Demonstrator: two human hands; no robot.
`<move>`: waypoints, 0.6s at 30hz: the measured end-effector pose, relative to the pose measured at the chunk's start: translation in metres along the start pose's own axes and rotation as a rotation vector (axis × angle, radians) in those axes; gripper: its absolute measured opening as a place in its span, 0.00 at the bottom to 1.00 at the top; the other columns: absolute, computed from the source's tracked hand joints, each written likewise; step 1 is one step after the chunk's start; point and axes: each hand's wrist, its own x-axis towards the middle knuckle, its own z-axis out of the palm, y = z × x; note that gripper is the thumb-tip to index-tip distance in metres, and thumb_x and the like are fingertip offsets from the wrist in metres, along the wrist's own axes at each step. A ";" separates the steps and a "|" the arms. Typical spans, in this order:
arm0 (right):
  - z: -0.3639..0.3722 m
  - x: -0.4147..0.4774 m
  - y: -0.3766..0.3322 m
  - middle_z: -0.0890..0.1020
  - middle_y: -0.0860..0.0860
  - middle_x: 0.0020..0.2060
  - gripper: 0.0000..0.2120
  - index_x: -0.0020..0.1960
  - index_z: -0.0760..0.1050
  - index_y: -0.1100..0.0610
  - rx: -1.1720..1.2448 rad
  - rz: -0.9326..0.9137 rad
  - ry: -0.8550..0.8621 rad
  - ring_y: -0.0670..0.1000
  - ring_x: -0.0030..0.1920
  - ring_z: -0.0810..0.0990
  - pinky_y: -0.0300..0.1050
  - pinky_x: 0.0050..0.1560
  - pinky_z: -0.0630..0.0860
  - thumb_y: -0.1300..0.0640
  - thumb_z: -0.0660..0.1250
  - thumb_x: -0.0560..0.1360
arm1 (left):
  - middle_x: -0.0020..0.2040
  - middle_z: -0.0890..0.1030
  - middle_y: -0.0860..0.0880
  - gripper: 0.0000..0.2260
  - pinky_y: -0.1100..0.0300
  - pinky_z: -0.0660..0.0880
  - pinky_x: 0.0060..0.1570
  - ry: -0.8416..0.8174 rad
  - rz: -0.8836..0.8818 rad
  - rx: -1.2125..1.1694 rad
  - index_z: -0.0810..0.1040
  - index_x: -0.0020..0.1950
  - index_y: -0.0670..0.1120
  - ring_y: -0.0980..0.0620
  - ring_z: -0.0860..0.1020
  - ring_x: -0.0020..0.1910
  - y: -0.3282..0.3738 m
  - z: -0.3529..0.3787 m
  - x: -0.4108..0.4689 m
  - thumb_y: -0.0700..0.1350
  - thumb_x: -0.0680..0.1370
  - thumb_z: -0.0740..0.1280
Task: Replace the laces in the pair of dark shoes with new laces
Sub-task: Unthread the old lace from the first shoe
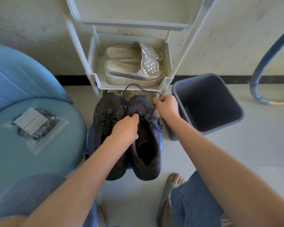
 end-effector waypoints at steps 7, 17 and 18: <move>-0.007 0.001 0.005 0.77 0.54 0.29 0.22 0.40 0.75 0.63 -0.320 0.102 -0.411 0.48 0.25 0.71 0.39 0.29 0.71 0.42 0.68 0.74 | 0.61 0.72 0.42 0.17 0.49 0.73 0.55 -0.001 -0.014 -0.034 0.66 0.64 0.42 0.41 0.74 0.56 -0.003 -0.001 -0.001 0.39 0.77 0.65; -0.002 0.005 0.003 0.67 0.50 0.25 0.19 0.30 0.66 0.59 0.088 0.015 0.120 0.46 0.24 0.63 0.39 0.28 0.65 0.59 0.62 0.80 | 0.59 0.71 0.42 0.15 0.48 0.73 0.56 0.030 0.029 0.015 0.66 0.63 0.43 0.40 0.74 0.55 -0.002 0.005 -0.005 0.37 0.78 0.62; -0.007 0.008 0.003 0.67 0.49 0.25 0.21 0.29 0.64 0.58 0.169 0.052 0.169 0.46 0.24 0.62 0.39 0.28 0.64 0.58 0.61 0.80 | 0.60 0.72 0.43 0.15 0.49 0.73 0.57 0.021 0.028 0.005 0.67 0.64 0.44 0.41 0.74 0.56 -0.002 0.006 -0.004 0.38 0.78 0.63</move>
